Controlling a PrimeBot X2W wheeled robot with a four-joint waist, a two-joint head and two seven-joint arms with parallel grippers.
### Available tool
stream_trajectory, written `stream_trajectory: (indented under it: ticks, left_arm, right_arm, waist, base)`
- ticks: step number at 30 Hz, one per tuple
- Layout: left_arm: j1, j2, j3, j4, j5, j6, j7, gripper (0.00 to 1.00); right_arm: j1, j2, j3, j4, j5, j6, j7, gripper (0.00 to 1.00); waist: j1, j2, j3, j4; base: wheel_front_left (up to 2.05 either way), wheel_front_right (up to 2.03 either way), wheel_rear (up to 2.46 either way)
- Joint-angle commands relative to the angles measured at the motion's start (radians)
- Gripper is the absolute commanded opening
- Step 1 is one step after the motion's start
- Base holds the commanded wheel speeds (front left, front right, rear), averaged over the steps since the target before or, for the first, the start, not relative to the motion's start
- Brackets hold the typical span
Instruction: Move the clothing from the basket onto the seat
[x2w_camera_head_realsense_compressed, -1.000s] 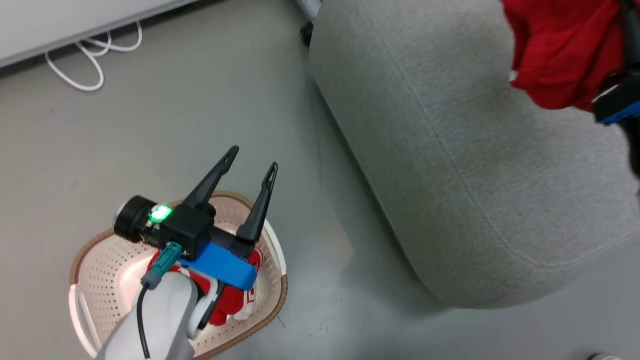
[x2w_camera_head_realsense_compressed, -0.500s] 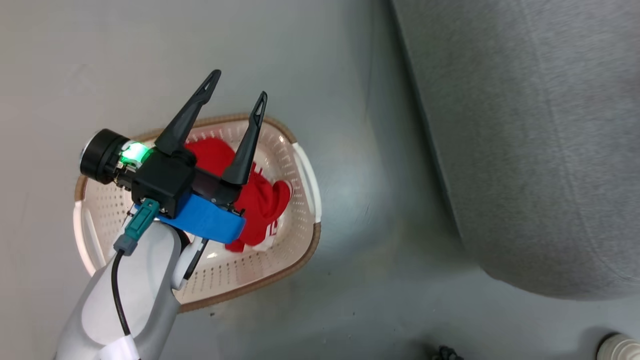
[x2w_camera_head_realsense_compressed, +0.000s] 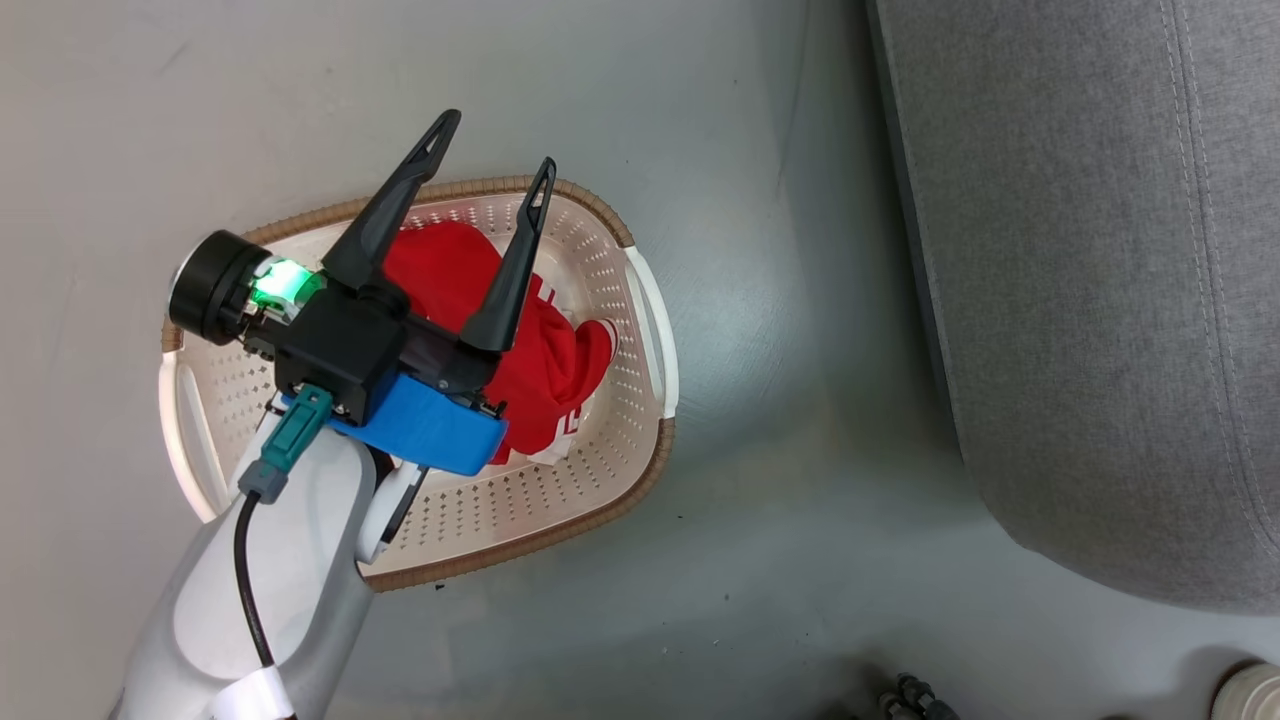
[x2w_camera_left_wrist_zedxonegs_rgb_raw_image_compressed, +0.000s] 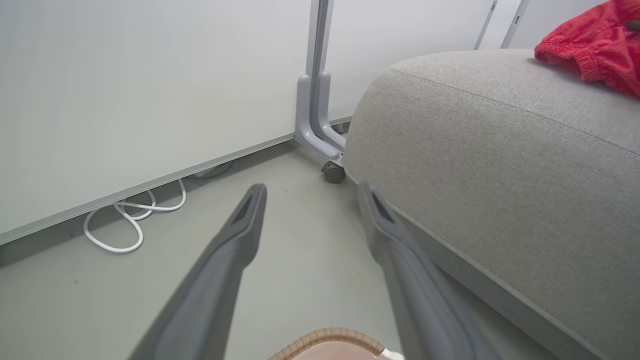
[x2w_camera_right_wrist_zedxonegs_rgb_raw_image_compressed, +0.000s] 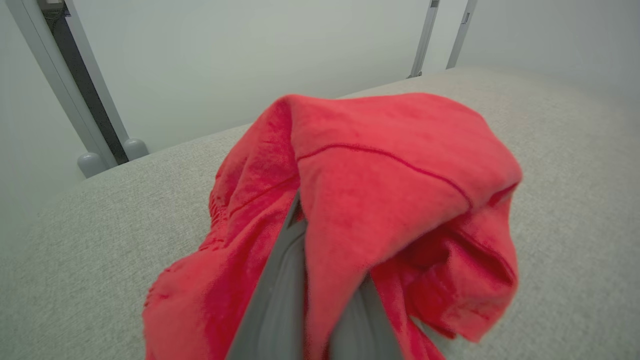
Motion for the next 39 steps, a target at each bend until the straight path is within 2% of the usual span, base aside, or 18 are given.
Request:
stream_trajectory:
  ticks: [1, 16, 22, 29, 39]
  left_arm:
    - [-0.016, 0.001, -0.001, 0.002, -0.003, -0.002, -0.003, 1.00]
    - [-0.012, -0.014, -0.002, 0.015, -0.009, -0.002, -0.003, 1.00]
    - [-0.001, -0.040, 0.006, 0.021, -0.016, -0.002, -0.003, 1.00]
    - [0.036, -0.074, 0.017, 0.037, -0.033, -0.002, -0.003, 1.00]
    - [0.152, -0.116, 0.053, 0.078, -0.073, -0.002, -0.003, 1.00]
  right_arm:
    - [-0.018, 0.001, 0.008, 0.008, -0.007, 0.000, -0.009, 1.00]
    - [-0.033, -0.021, 0.081, 0.046, -0.032, 0.000, -0.015, 1.00]
    - [0.004, -0.034, 0.084, 0.044, -0.029, 0.000, -0.017, 1.00]
    - [0.095, -0.042, 0.105, 0.007, -0.068, 0.000, -0.017, 1.00]
    - [0.275, 0.007, 0.120, -0.091, -0.152, 0.000, -0.012, 1.00]
  waist:
    - [-0.0001, 0.0000, -0.004, -0.002]
    - [-0.0001, 0.0000, -0.026, 0.002]
    - [-0.0001, 0.0000, -0.066, 0.021]
    - [-0.0001, 0.0000, -0.153, 0.037]
    - [-0.0001, 0.0000, -0.346, 0.058]
  base:
    - [0.00, 0.00, 0.00]
    - [0.00, 0.00, 0.00]
    - [0.00, 0.00, 0.00]
    - [0.00, 0.00, 0.00]
    - [0.00, 0.00, 0.00]
